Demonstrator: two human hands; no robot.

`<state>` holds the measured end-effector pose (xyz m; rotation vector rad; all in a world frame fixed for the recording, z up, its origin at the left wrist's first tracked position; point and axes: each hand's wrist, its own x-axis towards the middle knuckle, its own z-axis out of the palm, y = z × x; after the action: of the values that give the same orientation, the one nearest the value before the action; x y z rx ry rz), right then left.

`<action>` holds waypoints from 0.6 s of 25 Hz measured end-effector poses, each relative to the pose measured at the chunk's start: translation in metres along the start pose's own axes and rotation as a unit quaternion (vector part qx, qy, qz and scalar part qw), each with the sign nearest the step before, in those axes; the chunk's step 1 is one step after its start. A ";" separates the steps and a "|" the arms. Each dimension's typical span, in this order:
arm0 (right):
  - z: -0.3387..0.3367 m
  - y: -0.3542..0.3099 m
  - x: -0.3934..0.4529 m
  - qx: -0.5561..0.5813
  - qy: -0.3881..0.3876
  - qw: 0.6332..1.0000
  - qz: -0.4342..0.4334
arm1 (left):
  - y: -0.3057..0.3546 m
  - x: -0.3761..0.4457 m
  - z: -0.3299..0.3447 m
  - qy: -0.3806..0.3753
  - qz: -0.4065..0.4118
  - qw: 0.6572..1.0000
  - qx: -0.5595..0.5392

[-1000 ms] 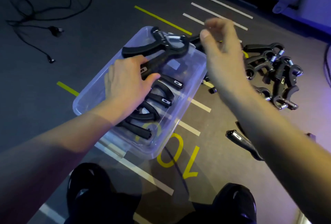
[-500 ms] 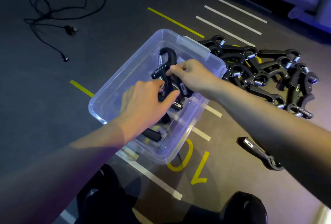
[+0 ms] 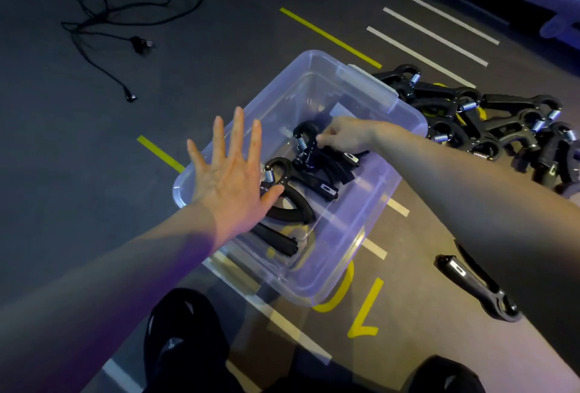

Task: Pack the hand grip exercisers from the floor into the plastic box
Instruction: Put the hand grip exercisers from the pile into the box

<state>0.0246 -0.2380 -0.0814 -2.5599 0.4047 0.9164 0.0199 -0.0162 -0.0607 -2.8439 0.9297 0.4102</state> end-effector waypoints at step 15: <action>0.048 -0.013 -0.011 -0.212 -0.145 0.961 0.099 | -0.005 0.001 0.001 -0.002 0.017 1.000 -0.014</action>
<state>-0.0048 -0.2034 -0.1049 -2.7247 0.4167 1.5793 0.0234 -0.0124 -0.0617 -2.8556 0.9809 0.4361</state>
